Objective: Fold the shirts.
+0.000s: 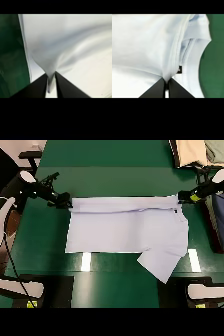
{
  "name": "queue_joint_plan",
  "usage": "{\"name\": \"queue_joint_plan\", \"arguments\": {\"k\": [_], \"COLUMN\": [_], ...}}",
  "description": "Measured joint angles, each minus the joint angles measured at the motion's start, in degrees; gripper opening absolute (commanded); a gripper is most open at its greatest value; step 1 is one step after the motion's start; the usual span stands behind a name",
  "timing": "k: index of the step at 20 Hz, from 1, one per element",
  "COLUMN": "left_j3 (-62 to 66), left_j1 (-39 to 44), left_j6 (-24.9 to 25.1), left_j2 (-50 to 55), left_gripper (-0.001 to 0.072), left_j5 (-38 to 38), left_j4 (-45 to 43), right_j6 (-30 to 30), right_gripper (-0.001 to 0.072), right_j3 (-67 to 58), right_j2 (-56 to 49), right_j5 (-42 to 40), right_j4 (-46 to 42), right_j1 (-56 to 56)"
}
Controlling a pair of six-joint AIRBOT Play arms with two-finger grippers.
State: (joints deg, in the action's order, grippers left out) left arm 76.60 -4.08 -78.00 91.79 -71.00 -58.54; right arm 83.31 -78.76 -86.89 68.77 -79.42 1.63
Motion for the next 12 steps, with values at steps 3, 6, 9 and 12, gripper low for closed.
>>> {"name": "queue_joint_plan", "arguments": {"k": [3,6,9,12], "left_j3": [-1.66,-2.49,-6.19,-14.60], "left_j1": [-0.02,-0.07,-0.11,-0.13], "left_j6": [-0.81,-1.22,-1.40,-1.66], "left_j2": [-0.37,-3.63,-10.38,-18.49], "left_gripper": [0.0503,0.0503,0.0503,0.0503], "left_j5": [0.42,-1.01,-2.97,-3.89], "left_j4": [0.13,-2.95,-10.27,-14.23], "right_j6": [0.09,0.11,-0.11,-1.18], "right_gripper": [0.0389,0.0388,0.0387,0.0387], "right_j3": [1.97,2.54,6.56,12.90], "right_j2": [0.68,2.58,8.68,16.72], "right_j5": [-0.48,1.40,3.67,4.96], "right_j4": [2.51,3.80,4.92,9.25], "right_j1": [-0.02,-0.72,-2.82,-5.90]}}
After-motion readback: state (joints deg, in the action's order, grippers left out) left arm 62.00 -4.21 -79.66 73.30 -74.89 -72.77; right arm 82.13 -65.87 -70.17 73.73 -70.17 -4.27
